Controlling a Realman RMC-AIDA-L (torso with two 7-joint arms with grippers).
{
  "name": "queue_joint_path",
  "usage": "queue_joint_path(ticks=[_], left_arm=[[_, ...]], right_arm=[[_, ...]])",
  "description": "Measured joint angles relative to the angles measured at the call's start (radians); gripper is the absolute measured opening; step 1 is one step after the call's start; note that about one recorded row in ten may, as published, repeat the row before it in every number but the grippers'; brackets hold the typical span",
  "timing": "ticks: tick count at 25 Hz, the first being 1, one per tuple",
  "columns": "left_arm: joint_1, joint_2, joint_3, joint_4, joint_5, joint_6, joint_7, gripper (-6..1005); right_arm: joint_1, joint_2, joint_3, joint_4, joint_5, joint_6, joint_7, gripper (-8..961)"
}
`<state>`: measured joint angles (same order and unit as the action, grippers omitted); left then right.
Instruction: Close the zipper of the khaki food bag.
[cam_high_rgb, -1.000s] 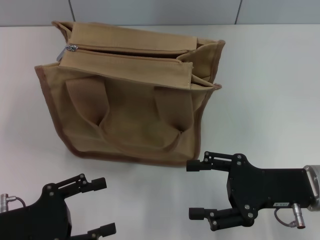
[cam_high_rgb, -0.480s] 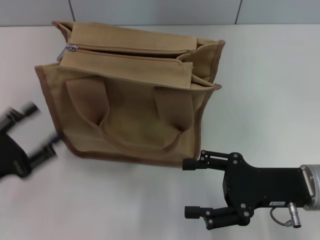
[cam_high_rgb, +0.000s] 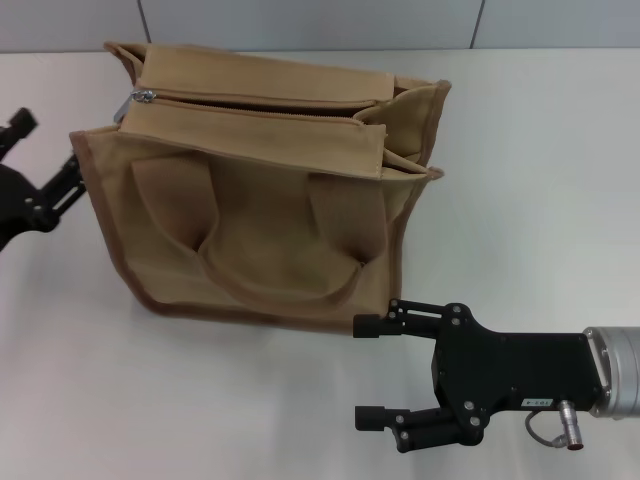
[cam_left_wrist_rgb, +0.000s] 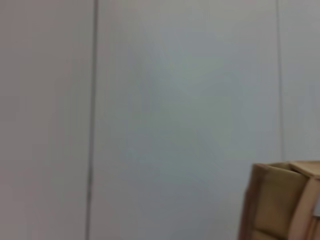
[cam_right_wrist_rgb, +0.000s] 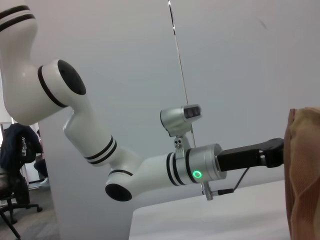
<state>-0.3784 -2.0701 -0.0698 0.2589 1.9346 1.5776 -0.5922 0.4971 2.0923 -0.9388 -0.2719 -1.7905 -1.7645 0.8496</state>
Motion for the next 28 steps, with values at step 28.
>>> queue_joint_path(ticks=[28], left_arm=[[-0.054, 0.003, 0.236, 0.068, -0.04, 0.06, -0.205, 759]], right_arm=[[0.0, 0.0, 0.002, 0.024, 0.023, 0.028, -0.019, 832]])
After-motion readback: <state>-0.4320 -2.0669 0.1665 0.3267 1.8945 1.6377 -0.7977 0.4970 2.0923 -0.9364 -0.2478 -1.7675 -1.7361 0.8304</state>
